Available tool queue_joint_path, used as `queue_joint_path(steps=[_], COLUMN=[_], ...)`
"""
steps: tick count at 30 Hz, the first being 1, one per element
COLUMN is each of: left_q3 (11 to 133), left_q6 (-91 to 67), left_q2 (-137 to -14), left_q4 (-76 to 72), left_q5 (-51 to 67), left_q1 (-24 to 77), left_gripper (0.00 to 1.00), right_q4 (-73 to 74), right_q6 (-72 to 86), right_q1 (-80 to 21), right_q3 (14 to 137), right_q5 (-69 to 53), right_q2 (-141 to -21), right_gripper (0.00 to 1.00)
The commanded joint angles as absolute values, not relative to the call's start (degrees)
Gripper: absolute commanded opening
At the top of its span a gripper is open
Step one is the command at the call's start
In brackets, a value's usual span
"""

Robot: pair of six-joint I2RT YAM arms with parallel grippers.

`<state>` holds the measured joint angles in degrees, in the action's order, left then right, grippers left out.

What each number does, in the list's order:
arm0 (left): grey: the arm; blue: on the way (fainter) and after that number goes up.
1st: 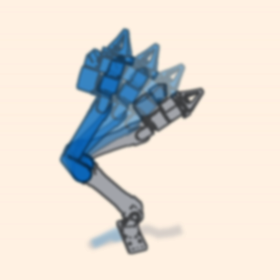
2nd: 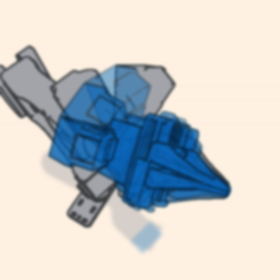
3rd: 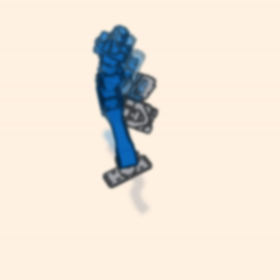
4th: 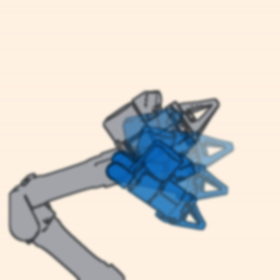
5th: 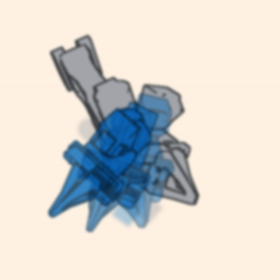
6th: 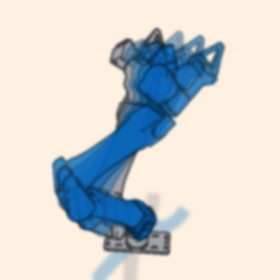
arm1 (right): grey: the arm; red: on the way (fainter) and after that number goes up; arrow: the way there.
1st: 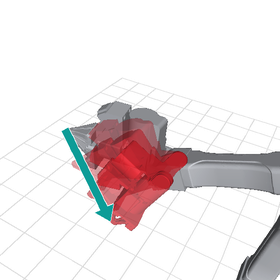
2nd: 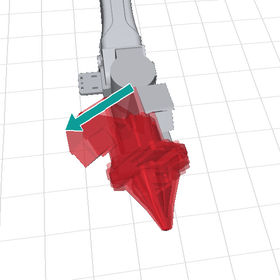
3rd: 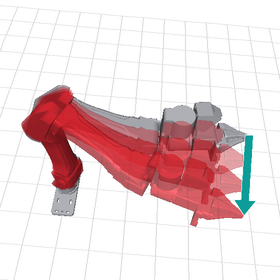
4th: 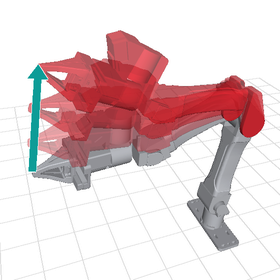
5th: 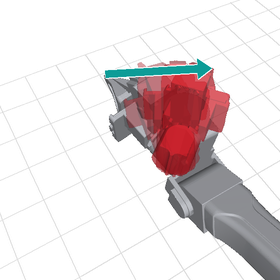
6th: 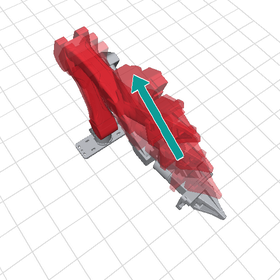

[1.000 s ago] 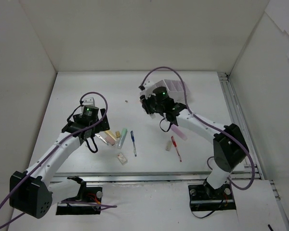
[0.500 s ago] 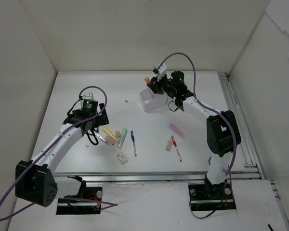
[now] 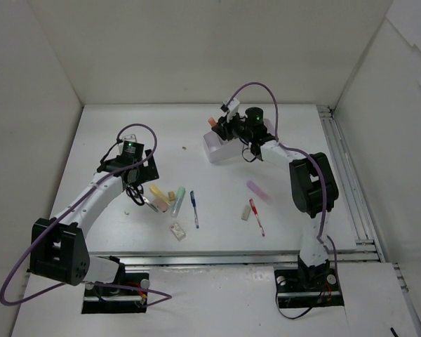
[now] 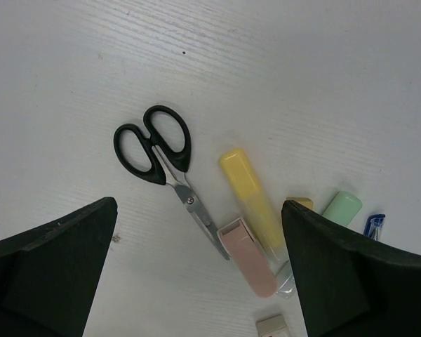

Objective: Sort the stationery into containers
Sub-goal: Place the pen in the storage box.

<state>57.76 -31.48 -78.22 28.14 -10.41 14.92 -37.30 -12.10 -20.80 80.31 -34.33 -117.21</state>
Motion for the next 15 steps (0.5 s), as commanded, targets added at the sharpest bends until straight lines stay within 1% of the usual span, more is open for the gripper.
queue_joint_path(steps=[1, 4, 7, 8, 10, 11, 13, 14, 15], left_q3=[61.26, 61.61, 62.22, 62.31, 62.84, 62.84, 62.93, 62.84, 62.67], left_q6=[-30.50, -30.41, -30.94, -31.63, -32.43, -32.95, -34.80, -35.59, -36.64], left_q2=[-77.87, -78.48, -79.45, -79.71, -80.42, -80.59, -80.95, -81.03, -81.30], left_q4=[26.46, 26.02, 26.45, 26.54, 27.33, 27.51, 27.60, 27.51, 27.34], left_q5=[-10.37, -9.76, -9.40, -9.49, -9.41, -9.32, -8.79, -8.44, -7.83], left_q1=[14.41, 14.41, 14.41, 14.41, 14.41, 14.41, 14.41, 14.41, 14.41], left_gripper=[0.99, 1.00, 0.99, 0.99, 0.99, 0.99, 0.99, 0.99, 0.99], right_q4=[-44.30, -44.38, -44.38, -44.38, -44.47, -44.47, -44.38, -44.38, -44.38], right_q6=[-12.83, -13.09, -13.54, -13.45, -13.54, -13.62, -13.89, -14.32, -14.50], right_q1=[-19.87, -19.51, -19.51, -19.69, -19.69, -19.77, -19.86, -20.12, -20.21], right_q3=[84.02, 83.85, 82.62, 82.27, 81.65, 80.78, 79.90, 78.67, 77.97], right_q5=[-34.19, -33.93, -34.28, -34.63, -35.42, -35.68, -35.77, -35.86, -36.03], right_q2=[-117.15, -117.69, -117.68, -116.99, -116.02, -114.88, -113.39, -111.20, -110.22], right_gripper=[0.02, 0.05, 0.13, 0.21, 0.29, 0.39, 0.48, 0.54, 0.56])
